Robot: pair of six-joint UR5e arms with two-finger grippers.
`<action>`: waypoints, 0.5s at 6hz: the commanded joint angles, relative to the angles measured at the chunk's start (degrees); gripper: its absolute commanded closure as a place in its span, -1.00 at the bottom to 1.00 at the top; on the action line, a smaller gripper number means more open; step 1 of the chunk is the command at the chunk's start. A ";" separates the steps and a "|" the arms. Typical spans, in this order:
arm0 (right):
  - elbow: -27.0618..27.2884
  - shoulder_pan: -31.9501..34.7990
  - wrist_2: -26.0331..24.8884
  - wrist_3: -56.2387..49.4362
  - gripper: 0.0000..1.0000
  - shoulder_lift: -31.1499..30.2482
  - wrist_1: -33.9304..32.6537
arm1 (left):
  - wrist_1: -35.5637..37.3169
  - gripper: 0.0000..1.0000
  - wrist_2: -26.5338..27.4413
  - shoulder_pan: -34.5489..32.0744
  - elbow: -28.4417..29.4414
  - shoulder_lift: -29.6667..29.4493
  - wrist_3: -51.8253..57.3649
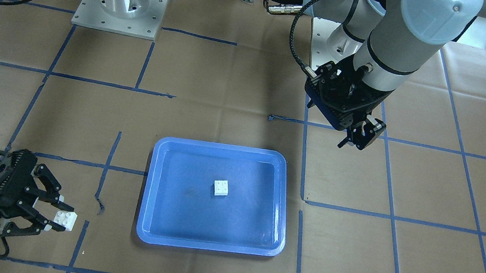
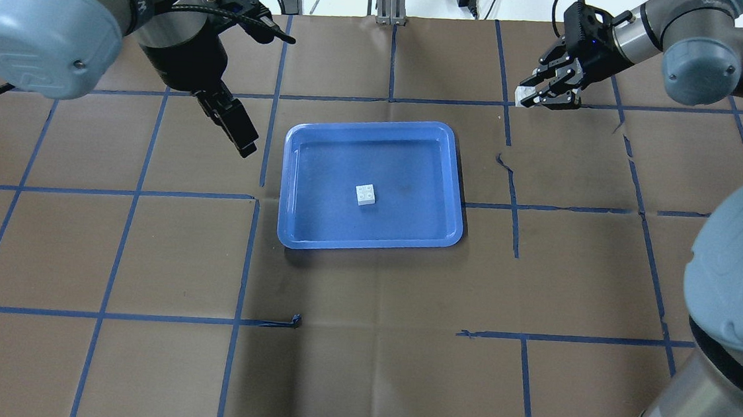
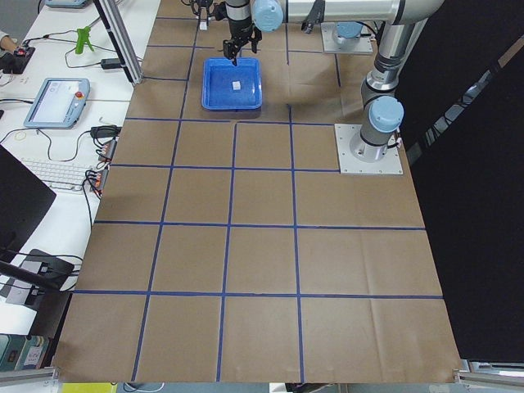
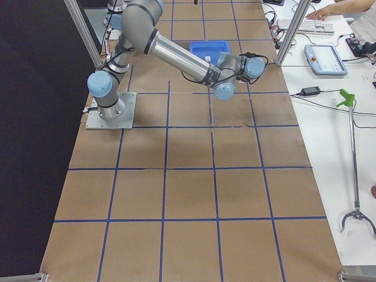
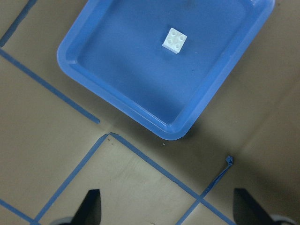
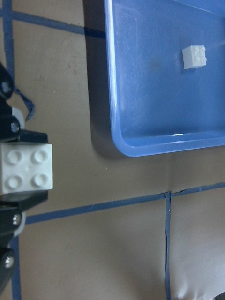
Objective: Assemble white blocks and place on blue tray
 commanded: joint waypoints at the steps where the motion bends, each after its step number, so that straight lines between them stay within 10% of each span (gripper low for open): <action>1: 12.79 3.03 0.28 6.58 0.47 -5.09 -11.62 | 0.70 -0.98 1.62 1.39 -0.19 2.18 -15.73; 3: 22.66 11.80 -0.25 25.34 0.47 -4.76 -35.85 | 1.14 -0.98 1.62 1.57 -0.19 3.84 -33.94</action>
